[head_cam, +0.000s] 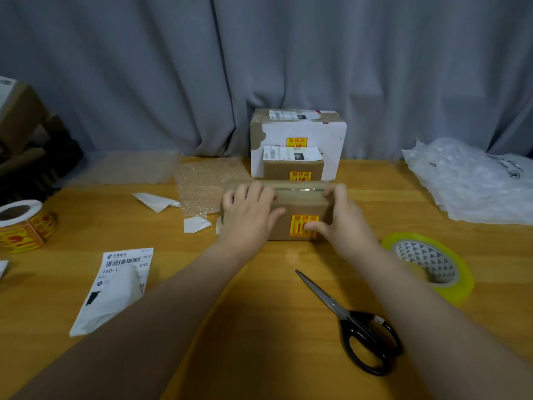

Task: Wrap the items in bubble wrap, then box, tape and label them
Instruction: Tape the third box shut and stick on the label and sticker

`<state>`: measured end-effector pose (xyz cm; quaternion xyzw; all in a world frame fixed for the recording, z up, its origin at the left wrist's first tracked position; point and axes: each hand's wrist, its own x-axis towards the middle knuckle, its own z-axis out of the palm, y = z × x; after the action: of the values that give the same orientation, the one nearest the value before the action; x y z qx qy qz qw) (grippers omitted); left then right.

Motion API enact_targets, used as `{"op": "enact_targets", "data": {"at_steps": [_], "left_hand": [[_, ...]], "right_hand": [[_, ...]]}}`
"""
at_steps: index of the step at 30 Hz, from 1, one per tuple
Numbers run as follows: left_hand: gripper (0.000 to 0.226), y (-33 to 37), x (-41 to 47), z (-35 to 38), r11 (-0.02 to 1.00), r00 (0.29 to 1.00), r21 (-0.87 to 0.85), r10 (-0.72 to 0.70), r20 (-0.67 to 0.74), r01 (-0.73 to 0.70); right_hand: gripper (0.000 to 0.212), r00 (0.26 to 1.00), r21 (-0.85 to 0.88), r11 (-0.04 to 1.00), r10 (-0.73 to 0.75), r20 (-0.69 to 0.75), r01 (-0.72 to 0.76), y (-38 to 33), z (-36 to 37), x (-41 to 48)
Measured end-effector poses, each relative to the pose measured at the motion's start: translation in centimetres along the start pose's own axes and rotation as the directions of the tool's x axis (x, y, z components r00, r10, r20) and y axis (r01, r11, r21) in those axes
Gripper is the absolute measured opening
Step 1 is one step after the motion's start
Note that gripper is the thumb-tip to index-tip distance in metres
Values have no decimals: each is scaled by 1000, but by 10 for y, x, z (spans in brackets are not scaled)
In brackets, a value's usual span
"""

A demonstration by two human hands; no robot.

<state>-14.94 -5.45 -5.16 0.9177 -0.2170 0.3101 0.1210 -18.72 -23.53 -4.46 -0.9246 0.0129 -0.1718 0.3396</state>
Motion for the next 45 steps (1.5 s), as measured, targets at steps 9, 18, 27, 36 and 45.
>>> {"op": "enact_targets", "data": {"at_steps": [9, 18, 27, 36, 45], "left_hand": [[38, -27, -3, -55, 948, 956, -313, 48, 290, 48], [35, -137, -64, -108, 953, 772, 134, -299, 561, 272], [39, -155, -86, -83, 900, 701, 177, -423, 574, 398], [17, -147, -51, -74, 745, 786, -266, -537, 306, 612], [7, -100, 11, -130, 839, 866, -522, -368, -337, 154]], "right_hand": [[57, 993, -375, 925, -91, -76, 56, -40, -3, -20], [21, 931, -5, 933, -360, 61, 361, -106, 36, -68], [11, 947, 130, 974, -211, 242, 184, -128, 86, -67], [8, 971, 160, 982, -129, 200, 97, -113, 76, -48], [47, 972, 246, 942, -207, -109, 228, -128, 28, -12]]}}
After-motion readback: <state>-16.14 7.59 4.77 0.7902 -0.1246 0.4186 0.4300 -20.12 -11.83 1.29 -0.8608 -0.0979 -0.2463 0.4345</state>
